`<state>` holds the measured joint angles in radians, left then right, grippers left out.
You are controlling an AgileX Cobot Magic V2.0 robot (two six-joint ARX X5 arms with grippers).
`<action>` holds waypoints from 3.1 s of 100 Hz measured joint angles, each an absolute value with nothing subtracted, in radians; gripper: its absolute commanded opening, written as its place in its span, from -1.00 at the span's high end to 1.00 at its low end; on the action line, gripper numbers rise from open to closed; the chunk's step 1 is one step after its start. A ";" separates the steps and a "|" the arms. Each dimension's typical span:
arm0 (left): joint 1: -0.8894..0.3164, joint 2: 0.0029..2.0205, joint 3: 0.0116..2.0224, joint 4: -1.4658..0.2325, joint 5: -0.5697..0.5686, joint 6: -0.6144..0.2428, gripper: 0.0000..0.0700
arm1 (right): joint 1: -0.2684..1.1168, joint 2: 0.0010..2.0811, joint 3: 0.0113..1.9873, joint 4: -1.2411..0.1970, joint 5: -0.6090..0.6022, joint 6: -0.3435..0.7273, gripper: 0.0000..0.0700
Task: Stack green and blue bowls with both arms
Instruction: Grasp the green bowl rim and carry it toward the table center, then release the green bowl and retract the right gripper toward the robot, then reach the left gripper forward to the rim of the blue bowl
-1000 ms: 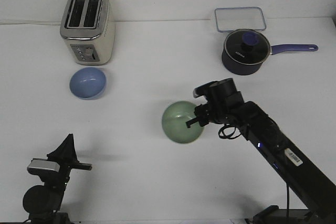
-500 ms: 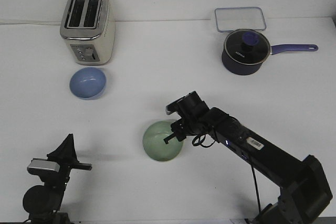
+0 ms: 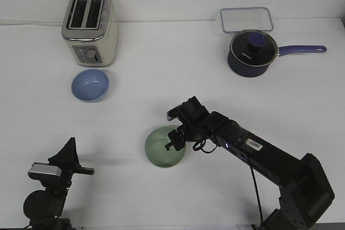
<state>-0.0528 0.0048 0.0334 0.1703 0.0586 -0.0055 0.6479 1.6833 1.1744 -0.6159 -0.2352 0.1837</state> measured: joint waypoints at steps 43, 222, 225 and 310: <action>-0.053 0.005 0.033 0.170 0.059 -0.006 0.97 | 0.582 1.454 1.173 -0.628 -0.208 0.214 -0.34; -0.053 0.005 0.033 0.173 0.059 -0.006 0.97 | 0.156 0.602 0.472 -0.084 -0.025 0.047 -0.34; -0.053 0.005 0.034 0.173 0.059 -0.006 0.97 | 0.156 0.602 0.472 -0.084 -0.025 0.047 -0.34; -0.053 0.810 1.042 -0.553 -0.002 -0.079 0.97 | 0.156 0.602 0.472 -0.084 -0.025 0.047 -0.34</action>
